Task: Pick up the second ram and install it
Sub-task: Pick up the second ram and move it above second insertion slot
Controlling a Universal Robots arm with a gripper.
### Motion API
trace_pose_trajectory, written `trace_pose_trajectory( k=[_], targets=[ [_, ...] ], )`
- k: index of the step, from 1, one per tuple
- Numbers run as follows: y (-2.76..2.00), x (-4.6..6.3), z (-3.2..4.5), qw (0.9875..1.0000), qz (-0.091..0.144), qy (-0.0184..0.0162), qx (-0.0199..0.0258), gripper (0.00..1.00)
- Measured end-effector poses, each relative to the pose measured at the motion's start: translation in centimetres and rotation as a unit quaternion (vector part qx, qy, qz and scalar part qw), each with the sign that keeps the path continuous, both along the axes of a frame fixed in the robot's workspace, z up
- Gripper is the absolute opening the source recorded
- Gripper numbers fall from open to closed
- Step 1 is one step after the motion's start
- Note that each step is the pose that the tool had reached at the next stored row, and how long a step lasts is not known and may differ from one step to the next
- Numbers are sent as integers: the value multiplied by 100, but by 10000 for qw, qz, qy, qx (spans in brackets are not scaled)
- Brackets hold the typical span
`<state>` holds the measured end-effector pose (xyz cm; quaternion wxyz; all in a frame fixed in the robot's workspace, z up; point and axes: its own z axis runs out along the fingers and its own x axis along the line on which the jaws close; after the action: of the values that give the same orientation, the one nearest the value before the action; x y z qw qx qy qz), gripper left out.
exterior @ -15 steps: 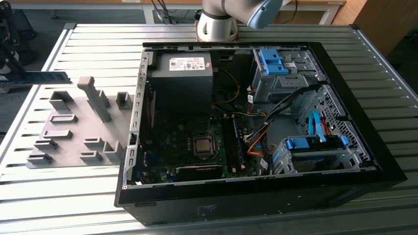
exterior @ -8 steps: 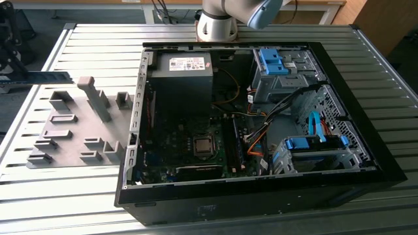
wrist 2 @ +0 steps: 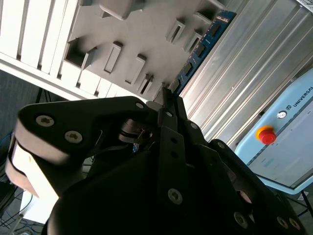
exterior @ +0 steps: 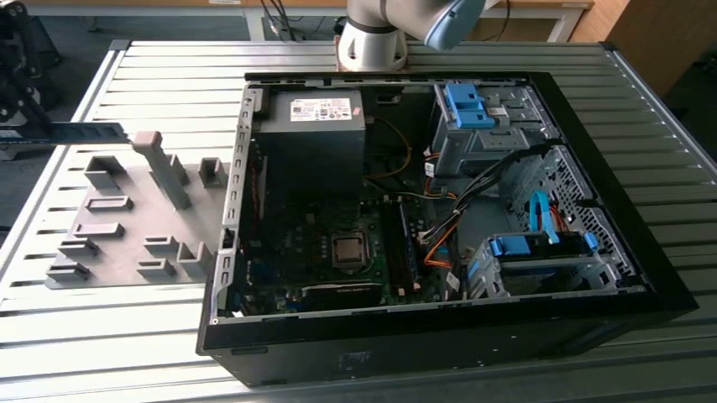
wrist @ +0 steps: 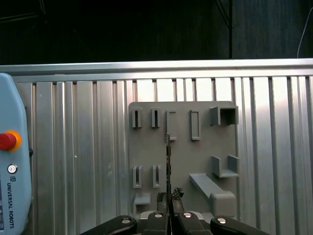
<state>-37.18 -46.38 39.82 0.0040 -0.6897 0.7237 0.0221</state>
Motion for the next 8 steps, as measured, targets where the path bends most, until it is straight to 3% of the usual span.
trace_pose_trajectory(
  k=[8],
  targets=[
    [0,35,0,10000,0,0,0,14]
  ],
)
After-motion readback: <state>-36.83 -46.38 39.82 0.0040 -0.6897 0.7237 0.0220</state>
